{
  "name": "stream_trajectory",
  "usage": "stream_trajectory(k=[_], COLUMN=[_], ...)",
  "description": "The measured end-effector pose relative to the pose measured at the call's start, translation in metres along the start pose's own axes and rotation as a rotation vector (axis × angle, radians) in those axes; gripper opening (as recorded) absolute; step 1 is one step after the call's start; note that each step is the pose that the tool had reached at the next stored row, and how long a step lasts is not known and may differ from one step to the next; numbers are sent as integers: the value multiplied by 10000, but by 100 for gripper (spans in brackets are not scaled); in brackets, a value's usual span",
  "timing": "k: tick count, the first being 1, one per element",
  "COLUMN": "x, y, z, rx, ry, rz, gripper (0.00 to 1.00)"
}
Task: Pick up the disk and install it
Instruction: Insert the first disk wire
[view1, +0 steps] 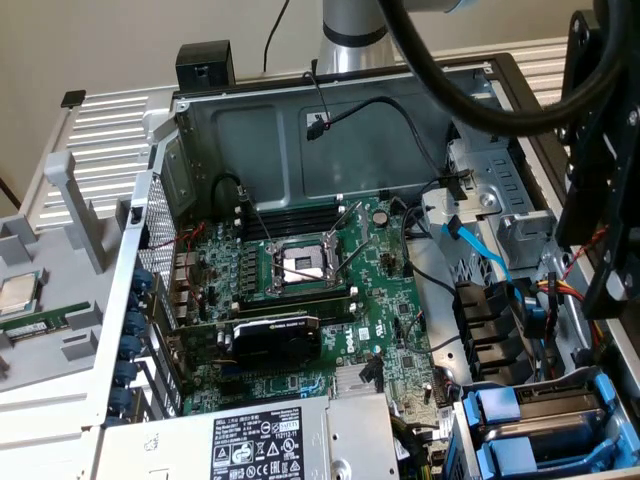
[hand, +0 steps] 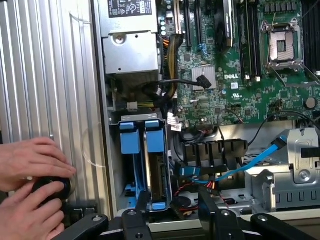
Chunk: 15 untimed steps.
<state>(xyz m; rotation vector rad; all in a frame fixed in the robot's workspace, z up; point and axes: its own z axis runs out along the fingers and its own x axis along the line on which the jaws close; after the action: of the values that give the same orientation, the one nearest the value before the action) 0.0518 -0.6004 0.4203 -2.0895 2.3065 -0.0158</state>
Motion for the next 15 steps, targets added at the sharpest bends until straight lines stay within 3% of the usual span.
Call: stream_trajectory(k=[15], x=[-91], y=[-221], z=[100], rx=[26], ry=[10], rz=[328], gripper=[51])
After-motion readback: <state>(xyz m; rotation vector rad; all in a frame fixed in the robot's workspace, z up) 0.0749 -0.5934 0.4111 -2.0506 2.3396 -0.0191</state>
